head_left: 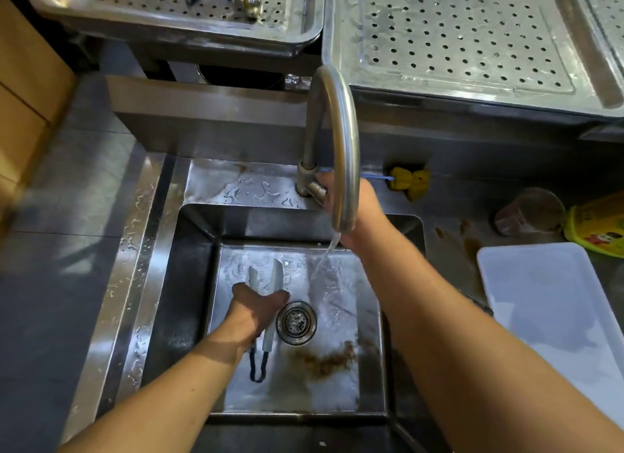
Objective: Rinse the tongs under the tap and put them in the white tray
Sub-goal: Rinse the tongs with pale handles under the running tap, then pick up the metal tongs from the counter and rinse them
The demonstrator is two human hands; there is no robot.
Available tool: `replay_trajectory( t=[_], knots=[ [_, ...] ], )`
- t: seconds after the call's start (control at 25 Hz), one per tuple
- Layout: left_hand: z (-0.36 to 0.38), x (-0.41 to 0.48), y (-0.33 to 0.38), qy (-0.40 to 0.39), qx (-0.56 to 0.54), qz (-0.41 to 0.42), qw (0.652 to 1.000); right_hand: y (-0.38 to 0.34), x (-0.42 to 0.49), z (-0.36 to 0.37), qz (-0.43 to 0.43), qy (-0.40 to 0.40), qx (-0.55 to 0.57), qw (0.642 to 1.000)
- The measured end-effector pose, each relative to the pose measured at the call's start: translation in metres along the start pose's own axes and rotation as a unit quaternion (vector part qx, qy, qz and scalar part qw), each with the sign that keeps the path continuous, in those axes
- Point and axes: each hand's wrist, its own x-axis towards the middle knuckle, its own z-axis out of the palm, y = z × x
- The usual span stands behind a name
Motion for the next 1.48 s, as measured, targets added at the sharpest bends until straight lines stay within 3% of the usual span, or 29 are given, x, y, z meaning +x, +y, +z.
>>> replay_trajectory(
  t=[0.04, 0.12, 0.24, 0.36, 0.4, 0.52, 0.64, 0.8, 0.96, 1.16, 1.32, 1.48],
  knots=[
    [-0.002, 0.007, -0.010, 0.011, 0.023, 0.004, 1.000, -0.002, 0.007, 0.002, -0.008, 0.010, -0.007, 1.000],
    [-0.005, 0.016, -0.026, 0.022, 0.050, 0.004, 0.999, 0.009, 0.006, -0.011, -0.059, 0.007, -0.192, 0.980],
    [-0.007, 0.025, -0.045, 0.045, 0.067, 0.001, 0.997, 0.047, 0.024, -0.040, -0.054, 0.018, -0.497, 0.866],
    [-0.005, 0.036, -0.061, 0.051, 0.147, -0.013, 0.988, 0.076, 0.057, -0.052, -0.129, -0.024, -0.654, 0.745],
    [-0.005, 0.041, -0.066, 0.046, 0.171, -0.017, 0.984, 0.088, 0.070, -0.056, -0.141, -0.038, -0.668, 0.730],
    [0.002, 0.057, -0.080, 0.043, 0.197, -0.034, 0.979, 0.121, 0.101, -0.069, -0.084, -0.030, -0.645, 0.759],
    [0.013, 0.072, -0.093, 0.053, 0.234, -0.078, 0.968, 0.138, 0.123, -0.076, -0.065, -0.012, -0.646, 0.761],
    [0.029, 0.085, -0.105, 0.060, 0.253, -0.094, 0.961, 0.161, 0.135, -0.089, -0.100, 0.004, -0.624, 0.775],
    [0.036, 0.090, -0.107, 0.055, 0.287, -0.113, 0.950, 0.141, 0.123, -0.081, -0.166, -0.041, -0.600, 0.781],
    [0.039, 0.097, -0.117, 0.034, 0.347, -0.112, 0.931, 0.130, 0.124, -0.080, -0.189, -0.110, -0.632, 0.744],
    [0.040, 0.095, -0.117, 0.043, 0.311, -0.146, 0.938, 0.139, 0.126, -0.081, -0.162, -0.088, -0.625, 0.758],
    [0.034, 0.090, -0.110, 0.047, 0.274, -0.159, 0.947, 0.143, 0.125, -0.077, -0.195, -0.018, -0.715, 0.671]
  ],
)
